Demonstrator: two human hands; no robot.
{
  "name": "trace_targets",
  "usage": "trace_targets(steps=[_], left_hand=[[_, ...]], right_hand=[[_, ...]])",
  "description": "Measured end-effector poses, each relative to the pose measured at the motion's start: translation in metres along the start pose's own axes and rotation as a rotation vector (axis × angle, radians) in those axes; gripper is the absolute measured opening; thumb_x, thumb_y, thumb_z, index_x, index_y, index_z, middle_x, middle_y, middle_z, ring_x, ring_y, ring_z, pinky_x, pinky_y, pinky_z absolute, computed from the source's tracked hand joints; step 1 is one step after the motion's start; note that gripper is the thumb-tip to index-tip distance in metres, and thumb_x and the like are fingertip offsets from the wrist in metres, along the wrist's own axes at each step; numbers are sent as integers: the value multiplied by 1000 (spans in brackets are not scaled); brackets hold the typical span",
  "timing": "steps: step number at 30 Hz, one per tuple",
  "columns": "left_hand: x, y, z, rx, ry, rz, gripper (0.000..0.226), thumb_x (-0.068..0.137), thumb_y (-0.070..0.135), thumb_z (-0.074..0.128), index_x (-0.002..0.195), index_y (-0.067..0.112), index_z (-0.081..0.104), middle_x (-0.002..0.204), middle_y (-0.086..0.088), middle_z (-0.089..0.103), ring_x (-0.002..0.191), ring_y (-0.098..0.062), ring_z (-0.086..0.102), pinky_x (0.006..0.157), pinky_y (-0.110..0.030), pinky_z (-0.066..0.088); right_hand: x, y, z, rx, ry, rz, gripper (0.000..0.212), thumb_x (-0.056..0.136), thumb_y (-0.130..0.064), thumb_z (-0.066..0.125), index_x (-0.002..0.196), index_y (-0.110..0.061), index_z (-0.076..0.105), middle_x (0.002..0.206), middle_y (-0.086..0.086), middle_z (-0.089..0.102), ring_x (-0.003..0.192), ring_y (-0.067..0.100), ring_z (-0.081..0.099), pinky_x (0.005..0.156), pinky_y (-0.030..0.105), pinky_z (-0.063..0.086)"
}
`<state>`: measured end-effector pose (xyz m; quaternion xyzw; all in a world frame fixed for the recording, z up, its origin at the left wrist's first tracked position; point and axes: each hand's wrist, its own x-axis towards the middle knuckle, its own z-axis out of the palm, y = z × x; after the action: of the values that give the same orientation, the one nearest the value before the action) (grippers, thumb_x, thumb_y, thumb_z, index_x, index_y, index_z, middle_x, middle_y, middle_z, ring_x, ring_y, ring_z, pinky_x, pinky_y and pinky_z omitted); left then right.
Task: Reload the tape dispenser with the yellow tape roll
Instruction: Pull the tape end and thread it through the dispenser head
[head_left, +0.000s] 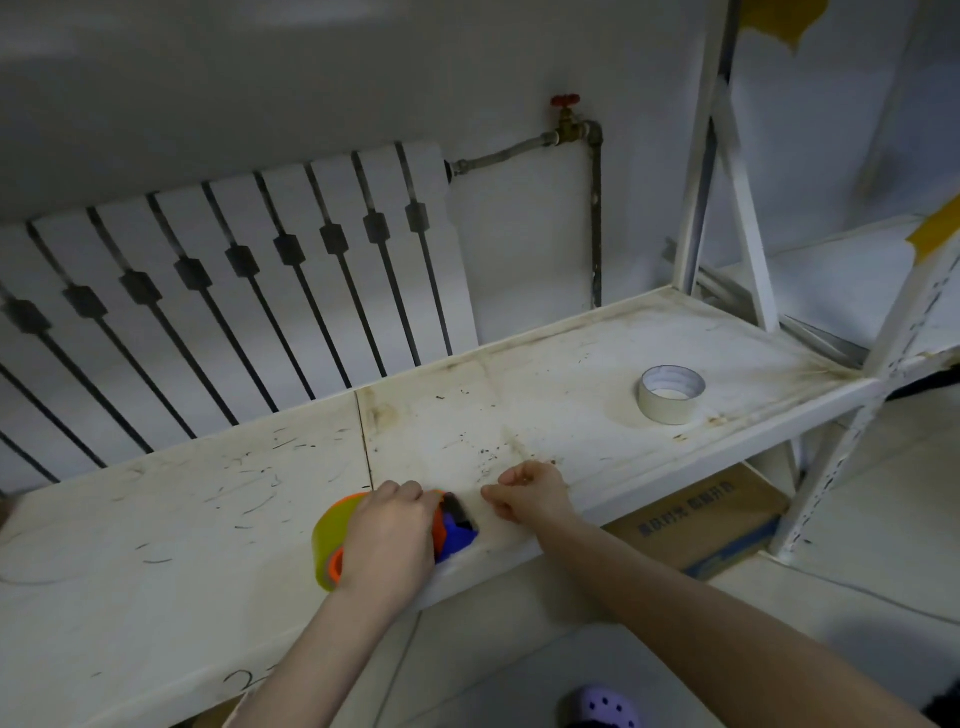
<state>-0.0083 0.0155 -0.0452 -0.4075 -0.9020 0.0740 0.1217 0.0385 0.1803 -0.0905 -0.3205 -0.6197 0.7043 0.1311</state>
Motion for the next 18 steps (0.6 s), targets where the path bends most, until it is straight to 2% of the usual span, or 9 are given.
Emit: trace_targets(steps=[2,5,11,14,18], left_hand=[[0,1,0,6,4,13,17,46,19,73,62,24,68,60,5,61,56,-18,57,47,-28,45],[0,-1,0,-10,3,5,9,52,21,65,60,23,68,64,4,63,62,-20,57,53,-30,45],[0,6,-13,5,-107,-21,28,80,20,43,96,17,66,102,0,64,103,-24,51,85,-34,38],[1,8,-15,34,-150,-27,30,81,19,42,102,17,63,107,0,62,106,-22,48,89,-33,36],[2,8,-16,90,-201,-2,30,82,21,47,109,16,60,113,-2,60,110,-23,46,92,-33,35]], right_hand=[[0,-2,-1,-15,-20,6,24,72,7,72,67,-6,53,51,8,55,32,7,50,38,16,43],[1,-7,-1,-70,-50,24,26,72,7,71,59,-7,53,48,7,55,31,8,47,37,15,41],[3,-6,-1,-136,-82,46,24,72,5,71,58,-8,55,51,8,57,36,11,49,38,16,41],[4,-7,2,-141,-66,38,25,72,5,69,59,-8,54,52,8,57,38,11,48,38,15,41],[11,-10,7,-133,-33,10,27,73,6,69,57,-8,52,54,9,56,44,16,50,45,22,46]])
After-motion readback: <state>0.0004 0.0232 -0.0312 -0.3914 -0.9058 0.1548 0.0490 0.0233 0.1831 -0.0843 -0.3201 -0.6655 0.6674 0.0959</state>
